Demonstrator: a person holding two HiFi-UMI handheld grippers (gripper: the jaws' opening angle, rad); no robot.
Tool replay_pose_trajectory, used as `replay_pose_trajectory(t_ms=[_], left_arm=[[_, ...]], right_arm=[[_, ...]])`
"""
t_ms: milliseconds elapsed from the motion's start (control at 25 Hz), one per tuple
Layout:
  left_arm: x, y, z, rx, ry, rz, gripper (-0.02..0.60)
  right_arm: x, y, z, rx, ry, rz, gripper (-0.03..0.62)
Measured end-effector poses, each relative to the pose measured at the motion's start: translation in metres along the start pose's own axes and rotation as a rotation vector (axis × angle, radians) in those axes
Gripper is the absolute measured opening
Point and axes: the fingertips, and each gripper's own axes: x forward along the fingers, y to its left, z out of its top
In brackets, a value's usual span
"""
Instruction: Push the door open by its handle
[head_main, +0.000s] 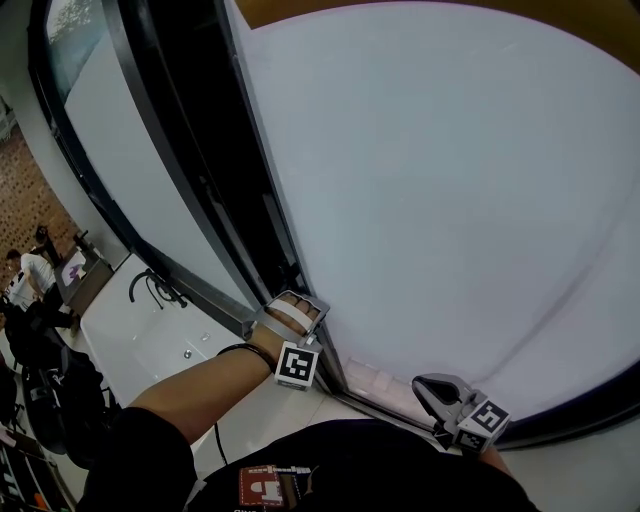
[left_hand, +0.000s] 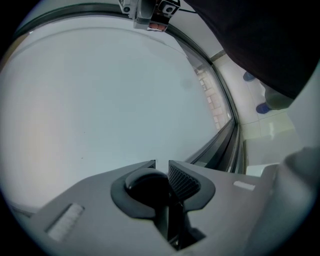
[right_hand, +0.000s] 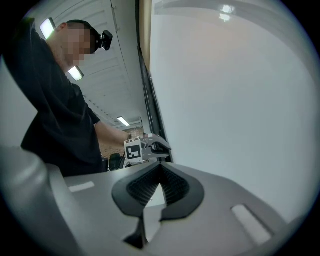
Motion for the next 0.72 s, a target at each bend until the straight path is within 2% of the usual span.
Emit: replay_pose_trajectory(t_ms=[80, 160, 240, 280, 440, 600, 720], left_arm=[[0.005, -0.004, -0.002, 0.024, 0.013, 0.02, 0.08], [0.011, -0.007, -0.008, 0.105, 0.058, 0.062, 0.08], [0.019, -0.015, -0.014, 0.172, 0.102, 0.058, 0.092], [0.021, -0.016, -0.015, 0.175, 0.102, 0.058, 0.075], [0.035, -0.003, -0.01, 0.142, 0.062, 0.087, 0.074], [0.057, 0.0, -0.013, 0.16, 0.05, 0.026, 0.074], [0.081, 0.012, -0.024, 0.258, 0.085, 0.033, 0.072]], right_arm=[[0.001, -0.004, -0.006, 0.03, 0.0, -0.005, 0.0], [0.001, -0.005, -0.011, 0.041, -0.007, -0.009, 0.0], [0.001, -0.002, -0.017, 0.034, 0.0, -0.007, 0.0], [0.001, 0.0, -0.019, 0.036, 0.0, -0.003, 0.0], [-0.004, 0.0, -0.023, 0.049, 0.002, -0.008, 0.0], [-0.013, 0.001, -0.025, 0.041, 0.021, -0.018, 0.0], [-0.022, -0.005, -0.024, 0.028, 0.041, -0.038, 0.0]])
